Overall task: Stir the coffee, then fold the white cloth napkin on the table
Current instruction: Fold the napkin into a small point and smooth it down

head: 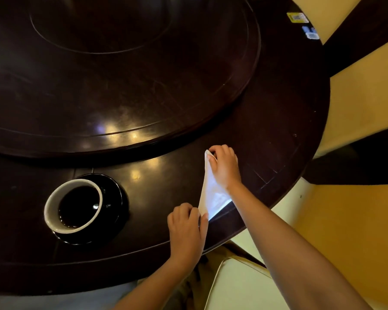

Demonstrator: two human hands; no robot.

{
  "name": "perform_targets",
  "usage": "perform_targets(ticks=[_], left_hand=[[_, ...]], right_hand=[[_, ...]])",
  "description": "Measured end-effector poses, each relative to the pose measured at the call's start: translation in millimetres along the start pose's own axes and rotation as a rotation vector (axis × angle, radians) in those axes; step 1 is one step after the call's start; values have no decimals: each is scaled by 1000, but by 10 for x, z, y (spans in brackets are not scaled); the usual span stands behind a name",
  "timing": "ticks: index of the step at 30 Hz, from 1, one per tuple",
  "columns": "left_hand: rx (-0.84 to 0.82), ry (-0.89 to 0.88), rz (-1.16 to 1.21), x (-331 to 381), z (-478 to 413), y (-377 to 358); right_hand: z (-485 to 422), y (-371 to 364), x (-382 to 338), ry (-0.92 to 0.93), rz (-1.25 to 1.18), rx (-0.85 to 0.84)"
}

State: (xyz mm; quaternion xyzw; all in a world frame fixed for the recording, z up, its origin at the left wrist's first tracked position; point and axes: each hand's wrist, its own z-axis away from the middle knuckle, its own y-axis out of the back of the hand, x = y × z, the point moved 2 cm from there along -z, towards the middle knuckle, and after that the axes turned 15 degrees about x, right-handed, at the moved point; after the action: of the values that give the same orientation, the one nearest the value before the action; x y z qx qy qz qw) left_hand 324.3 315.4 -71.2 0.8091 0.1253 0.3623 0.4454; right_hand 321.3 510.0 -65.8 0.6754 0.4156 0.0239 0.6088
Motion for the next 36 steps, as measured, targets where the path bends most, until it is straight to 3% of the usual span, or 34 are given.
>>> perform_targets(ticks=[3, 7, 13, 16, 18, 20, 31, 36], left_hand=[[36, -102, -7, 11, -48, -32], [-130, -316, 4, -54, -65, -154], [-299, -391, -55, -161, -119, -114], [-332, -408, -86, -171, -111, -112], [-342, -408, -105, -169, -97, -124], [-349, -415, -127, -153, -94, -124], [-323, -458, -184, -151, -54, -102], [-403, -513, -236, -189, -58, -29]], right_hand=[[50, -18, -10, 61, 95, 74], [19, -48, 14, 54, 131, 51], [-195, 150, 157, -122, -173, -80], [27, 320, 45, 182, 10, -126], [344, 324, -72, 373, 76, -310], [554, 253, -82, 437, 153, -424], [134, -47, 23, 331, 278, -349], [-167, -128, 65, 342, 260, -326]])
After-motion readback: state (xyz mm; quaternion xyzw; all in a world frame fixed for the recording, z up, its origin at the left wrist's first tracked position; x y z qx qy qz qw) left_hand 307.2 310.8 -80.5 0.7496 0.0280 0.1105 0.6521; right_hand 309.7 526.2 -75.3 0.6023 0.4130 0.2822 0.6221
